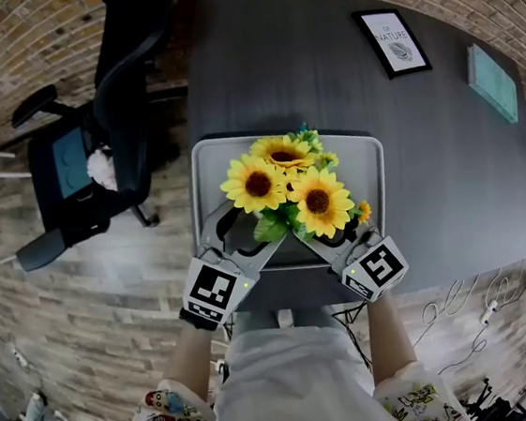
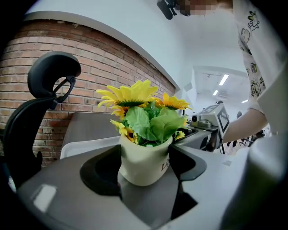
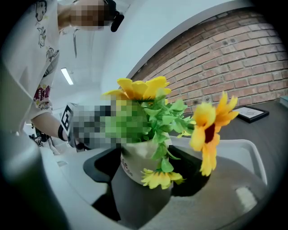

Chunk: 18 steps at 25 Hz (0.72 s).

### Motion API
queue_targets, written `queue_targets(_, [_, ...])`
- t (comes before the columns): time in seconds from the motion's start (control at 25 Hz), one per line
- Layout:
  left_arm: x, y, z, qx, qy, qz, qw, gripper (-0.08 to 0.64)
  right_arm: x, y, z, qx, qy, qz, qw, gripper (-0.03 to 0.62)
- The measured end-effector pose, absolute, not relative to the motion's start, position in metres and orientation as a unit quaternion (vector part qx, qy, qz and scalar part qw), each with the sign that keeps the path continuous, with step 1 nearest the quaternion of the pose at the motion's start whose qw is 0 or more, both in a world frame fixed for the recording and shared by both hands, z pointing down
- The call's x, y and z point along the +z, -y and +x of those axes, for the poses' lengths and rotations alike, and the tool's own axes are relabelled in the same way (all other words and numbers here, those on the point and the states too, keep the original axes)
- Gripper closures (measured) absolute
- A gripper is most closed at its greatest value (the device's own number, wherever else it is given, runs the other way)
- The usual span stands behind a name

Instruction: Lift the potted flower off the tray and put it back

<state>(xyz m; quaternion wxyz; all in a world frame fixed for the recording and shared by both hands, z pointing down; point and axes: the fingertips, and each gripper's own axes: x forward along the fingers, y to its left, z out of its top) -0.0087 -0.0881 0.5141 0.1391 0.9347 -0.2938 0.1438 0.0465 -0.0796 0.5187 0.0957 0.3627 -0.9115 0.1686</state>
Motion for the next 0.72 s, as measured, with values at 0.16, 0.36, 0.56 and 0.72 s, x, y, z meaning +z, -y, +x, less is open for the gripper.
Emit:
queue_targets(0.16, [0.515,0.085,-0.010,0.146,0.292,0.935,0.135,0.213,0.521,0.076,0.045,0.172,0.908,0.369,0.096,0.261])
queue_targets(0.36, [0.521,0.081,-0.012,0.150,0.292,0.934,0.140,0.218,0.526,0.072,0.045,0.177,0.904,0.375,0.100,0.262])
queue_targets(0.56, [0.524,0.080,-0.014,0.144,0.298,0.932,0.151,0.225,0.529,0.071,0.044,0.181,0.903,0.376,0.102,0.262])
queue_targets(0.72, [0.525,0.078,-0.015,0.140,0.299,0.930,0.161,0.242,0.530,0.071,0.045,0.189,0.899,0.382,0.100,0.267])
